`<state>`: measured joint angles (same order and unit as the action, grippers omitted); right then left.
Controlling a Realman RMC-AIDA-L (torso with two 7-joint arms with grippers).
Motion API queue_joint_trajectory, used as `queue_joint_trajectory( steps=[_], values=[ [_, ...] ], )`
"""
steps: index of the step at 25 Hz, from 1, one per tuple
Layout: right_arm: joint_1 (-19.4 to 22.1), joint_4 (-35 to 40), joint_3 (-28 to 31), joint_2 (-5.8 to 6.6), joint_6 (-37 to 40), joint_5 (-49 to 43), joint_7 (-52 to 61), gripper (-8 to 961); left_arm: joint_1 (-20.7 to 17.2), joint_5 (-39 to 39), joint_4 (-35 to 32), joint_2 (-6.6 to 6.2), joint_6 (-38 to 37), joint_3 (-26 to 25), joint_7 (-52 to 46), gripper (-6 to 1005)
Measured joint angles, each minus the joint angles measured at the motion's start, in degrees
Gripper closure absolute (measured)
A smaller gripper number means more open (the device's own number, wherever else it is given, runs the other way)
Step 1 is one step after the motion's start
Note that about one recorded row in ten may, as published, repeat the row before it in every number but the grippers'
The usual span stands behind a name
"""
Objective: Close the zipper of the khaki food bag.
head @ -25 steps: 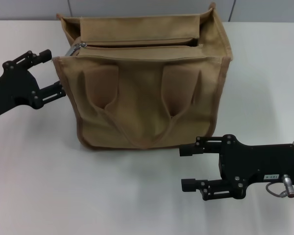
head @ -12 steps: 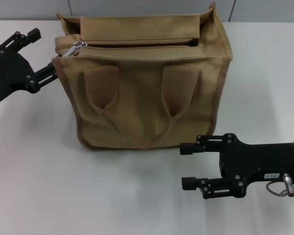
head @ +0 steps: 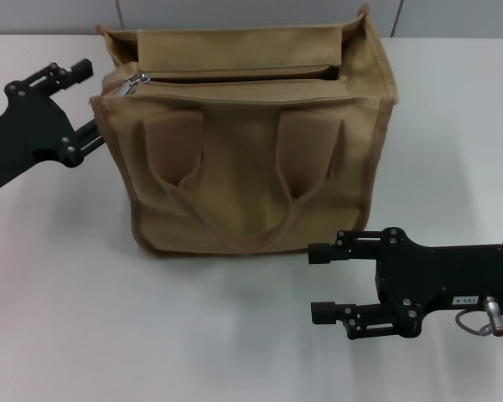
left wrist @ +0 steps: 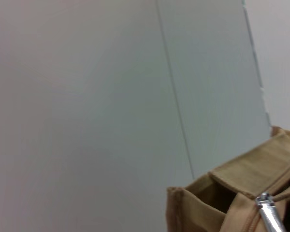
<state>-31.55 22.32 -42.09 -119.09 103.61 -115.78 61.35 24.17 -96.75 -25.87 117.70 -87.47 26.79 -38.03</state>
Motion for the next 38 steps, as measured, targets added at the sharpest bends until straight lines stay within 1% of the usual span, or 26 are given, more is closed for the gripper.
queue_joint_trajectory(
  steps=[2, 12, 18, 21, 24, 29, 33, 37, 38],
  values=[
    [0.05, 0.00, 0.01, 0.00, 0.07, 0.03, 0.00, 254, -0.04, 0.19, -0.02, -0.05, 0.00, 0.02, 0.00, 248],
    [0.28, -0.04, 0.09, 0.00, 0.36, 0.04, 0.00, 257, -0.01, 0.38, -0.06, 0.02, -0.15, -0.26, 0.09, 649],
    [0.42, -0.10, 0.09, 0.00, 0.44, 0.06, 0.00, 259, -0.57, 2.18, -0.07, -0.13, -2.69, -0.35, -0.25, 912],
    [0.41, -0.10, 0.09, -0.03, 1.50, 0.23, 0.08, 260, -0.79, 2.95, -0.29, -0.45, -4.75, -0.41, -1.31, 976],
    [0.11, -0.08, 0.22, -0.04, 4.18, 0.61, 0.95, 260, -1.04, 3.86, -0.84, -0.53, -5.50, -0.42, -3.08, 976],
    [-0.08, 0.03, 0.47, 0.01, 8.06, 3.30, 2.45, 262, -1.19, 5.05, -1.54, -0.18, -6.22, -0.42, -4.14, 976],
    [-0.28, -0.05, 0.31, -0.04, 8.84, 6.03, 3.99, 263, -0.49, 5.16, -2.73, 0.02, -6.86, -0.42, -7.38, 976],
    [-0.66, -0.15, 0.23, -0.20, 8.65, 6.99, 5.14, 264, 0.45, 5.19, -4.70, 0.15, -6.88, -0.34, -12.66, 976],
    [-0.73, -0.16, 0.22, -0.22, 8.57, 6.99, 5.32, 264, 0.45, 5.19, -4.70, 0.15, -6.88, -0.34, -12.66, 976]
  ],
)
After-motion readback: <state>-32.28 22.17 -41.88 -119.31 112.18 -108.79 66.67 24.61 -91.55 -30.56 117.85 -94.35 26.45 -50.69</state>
